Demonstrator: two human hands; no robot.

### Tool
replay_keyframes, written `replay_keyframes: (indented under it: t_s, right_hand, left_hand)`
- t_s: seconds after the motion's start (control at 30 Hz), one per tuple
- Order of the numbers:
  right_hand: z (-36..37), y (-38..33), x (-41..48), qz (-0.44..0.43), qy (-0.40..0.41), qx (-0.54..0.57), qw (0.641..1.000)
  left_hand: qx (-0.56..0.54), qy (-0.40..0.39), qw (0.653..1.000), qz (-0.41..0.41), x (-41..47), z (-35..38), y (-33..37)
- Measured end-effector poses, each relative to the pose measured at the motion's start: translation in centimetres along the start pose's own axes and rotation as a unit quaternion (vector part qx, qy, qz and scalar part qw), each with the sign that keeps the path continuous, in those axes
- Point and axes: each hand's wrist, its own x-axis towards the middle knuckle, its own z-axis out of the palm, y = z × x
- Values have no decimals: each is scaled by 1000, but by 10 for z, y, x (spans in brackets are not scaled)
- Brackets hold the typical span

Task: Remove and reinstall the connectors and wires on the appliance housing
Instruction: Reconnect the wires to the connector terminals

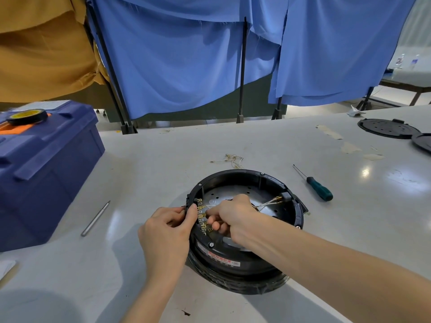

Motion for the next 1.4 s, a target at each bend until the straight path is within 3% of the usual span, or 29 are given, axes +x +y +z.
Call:
replay_keyframes:
  t_s: [0.57, 1.4]
  right_hand:
    - [-12, -4, 1, 21, -69, -9, 997]
    - [-11, -1, 6, 35, -64, -11, 997]
  left_hand:
    - [-6, 8, 1000, 3, 0, 3, -4]
    - [-16, 3, 1000, -1, 0, 2, -4]
